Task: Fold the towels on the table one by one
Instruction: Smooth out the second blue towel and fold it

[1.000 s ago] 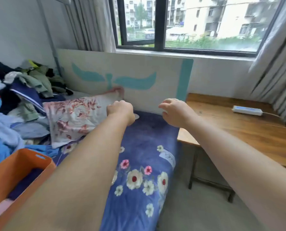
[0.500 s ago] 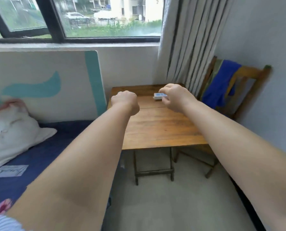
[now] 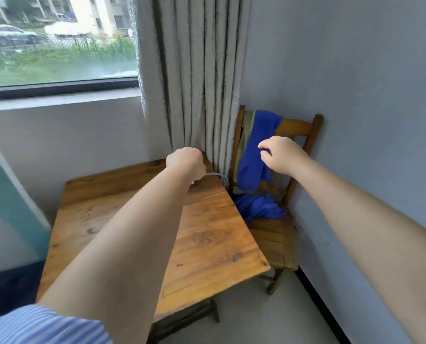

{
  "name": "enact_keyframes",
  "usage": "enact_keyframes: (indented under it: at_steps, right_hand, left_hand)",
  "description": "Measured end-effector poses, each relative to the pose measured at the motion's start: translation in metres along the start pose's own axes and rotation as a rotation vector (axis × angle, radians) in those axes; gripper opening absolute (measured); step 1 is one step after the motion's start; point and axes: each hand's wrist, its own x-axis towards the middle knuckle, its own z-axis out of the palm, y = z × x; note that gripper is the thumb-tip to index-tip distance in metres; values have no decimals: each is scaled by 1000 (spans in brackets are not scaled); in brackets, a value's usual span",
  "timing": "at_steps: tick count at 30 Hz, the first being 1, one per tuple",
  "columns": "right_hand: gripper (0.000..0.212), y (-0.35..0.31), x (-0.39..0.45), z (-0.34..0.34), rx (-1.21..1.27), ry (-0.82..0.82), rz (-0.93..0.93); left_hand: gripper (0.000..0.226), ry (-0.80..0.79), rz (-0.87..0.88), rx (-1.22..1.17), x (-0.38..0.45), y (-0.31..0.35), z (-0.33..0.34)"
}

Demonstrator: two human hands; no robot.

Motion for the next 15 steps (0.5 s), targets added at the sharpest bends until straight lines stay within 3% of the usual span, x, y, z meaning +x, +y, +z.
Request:
enact_keyframes:
  at_steps: [10, 15]
  right_hand:
    - [25, 114, 125, -14, 37, 85, 299]
    - [25, 164, 176, -1, 52, 58, 365]
  left_hand:
    - [20, -43, 244, -91, 179, 81, -18]
    - [16, -95, 232, -255, 234, 118, 1]
